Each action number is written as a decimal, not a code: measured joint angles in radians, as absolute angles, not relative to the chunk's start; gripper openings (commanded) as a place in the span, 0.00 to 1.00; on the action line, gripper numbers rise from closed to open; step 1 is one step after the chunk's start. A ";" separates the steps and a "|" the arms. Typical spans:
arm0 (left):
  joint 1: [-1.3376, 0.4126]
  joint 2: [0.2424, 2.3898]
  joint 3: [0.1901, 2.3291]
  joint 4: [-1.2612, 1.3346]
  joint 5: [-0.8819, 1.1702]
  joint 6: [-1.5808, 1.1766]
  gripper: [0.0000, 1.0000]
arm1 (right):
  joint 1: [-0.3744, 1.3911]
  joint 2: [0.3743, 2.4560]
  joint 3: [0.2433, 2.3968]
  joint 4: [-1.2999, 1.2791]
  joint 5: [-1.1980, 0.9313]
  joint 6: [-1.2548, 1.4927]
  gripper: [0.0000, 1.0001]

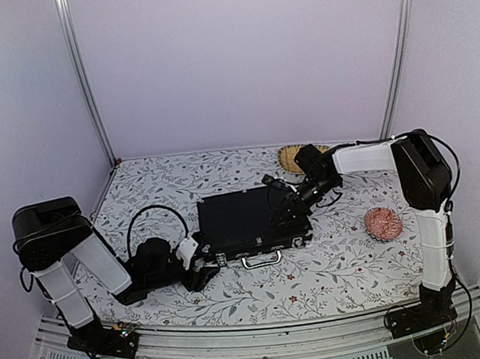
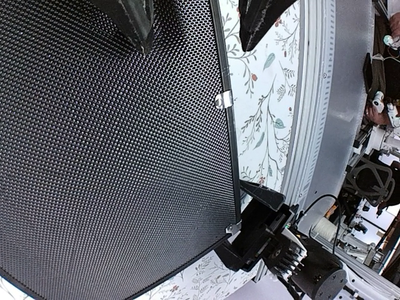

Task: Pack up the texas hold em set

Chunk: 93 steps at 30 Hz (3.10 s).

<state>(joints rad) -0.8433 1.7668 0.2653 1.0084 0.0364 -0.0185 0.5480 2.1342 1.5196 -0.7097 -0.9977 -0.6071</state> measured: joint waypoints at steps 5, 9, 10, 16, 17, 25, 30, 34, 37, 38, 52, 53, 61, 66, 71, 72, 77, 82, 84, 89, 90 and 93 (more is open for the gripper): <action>-0.843 1.733 0.268 0.963 0.048 -0.030 0.74 | 0.548 2.136 1.520 -0.710 -1.001 -0.609 0.48; -0.844 1.723 0.289 0.915 0.042 -0.048 0.75 | 0.548 2.137 1.520 -0.711 -1.002 -0.611 0.48; -0.844 1.723 0.299 0.897 0.037 -0.054 0.75 | 0.547 2.139 1.522 -0.712 -1.003 -0.611 0.48; -0.846 1.730 0.354 0.819 0.022 -0.072 0.70 | 0.546 2.144 1.527 -0.714 -1.008 -0.618 0.48; -0.847 1.732 0.361 0.812 0.021 -0.074 0.70 | 0.545 2.144 1.527 -0.714 -1.009 -0.619 0.48; -0.857 1.741 0.390 0.783 -0.003 -0.095 0.67 | 0.543 2.148 1.527 -0.714 -1.015 -0.624 0.48; -0.882 1.751 0.436 0.725 -0.066 -0.113 0.60 | 0.543 2.157 1.529 -0.714 -1.029 -0.625 0.47; -0.910 1.772 0.493 0.666 -0.126 -0.122 0.64 | 0.544 2.161 1.533 -0.713 -1.035 -0.625 0.47; -0.927 1.778 0.522 0.627 -0.165 -0.125 0.66 | 0.544 2.162 1.538 -0.717 -1.032 -0.626 0.48; -0.931 1.777 0.525 0.619 -0.172 -0.125 0.67 | 0.545 2.162 1.538 -0.718 -1.032 -0.626 0.48; -0.955 1.396 0.584 0.292 -0.273 -0.078 0.74 | 0.428 1.954 1.433 -0.793 -0.863 -0.622 0.54; -0.955 1.389 0.602 0.279 -0.277 -0.075 0.74 | 0.408 1.920 1.412 -0.796 -0.853 -0.622 0.54; -0.944 1.563 0.961 0.176 -0.209 -0.121 0.54 | 0.285 1.803 1.293 -0.800 -0.826 -0.616 0.55; -0.928 1.738 1.115 0.153 -0.096 -0.197 0.43 | 0.262 1.818 1.258 -0.801 -0.829 -0.608 0.54; -0.901 1.861 1.155 0.137 -0.007 -0.272 0.43 | 0.268 1.887 1.258 -0.805 -0.876 -0.617 0.54; -0.897 1.871 1.155 0.133 0.002 -0.284 0.43 | 0.271 1.902 1.258 -0.806 -0.881 -0.618 0.53; -0.876 1.902 1.155 0.134 0.054 -0.339 0.43 | 0.310 1.942 1.258 -0.812 -0.882 -0.620 0.52; -0.863 1.903 1.155 0.136 0.075 -0.371 0.42 | 0.390 1.943 1.261 -0.822 -0.871 -0.618 0.52; -0.857 1.906 1.153 0.136 0.078 -0.377 0.42 | 0.417 1.943 1.261 -0.820 -0.857 -0.617 0.52; -0.843 1.908 1.132 0.134 0.083 -0.394 0.39 | 0.438 1.890 1.223 -0.814 -0.749 -0.614 0.52; -0.841 1.908 1.127 0.133 0.084 -0.395 0.39 | 0.438 1.868 1.213 -0.815 -0.726 -0.613 0.52; -0.838 1.908 1.117 0.137 0.090 -0.399 0.39 | 0.438 1.800 1.193 -0.825 -0.673 -0.608 0.45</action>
<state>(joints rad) -0.8375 1.9083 1.1168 0.1368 0.0902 -0.3988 0.4381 1.8004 1.1934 -0.8246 -0.6731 -0.6079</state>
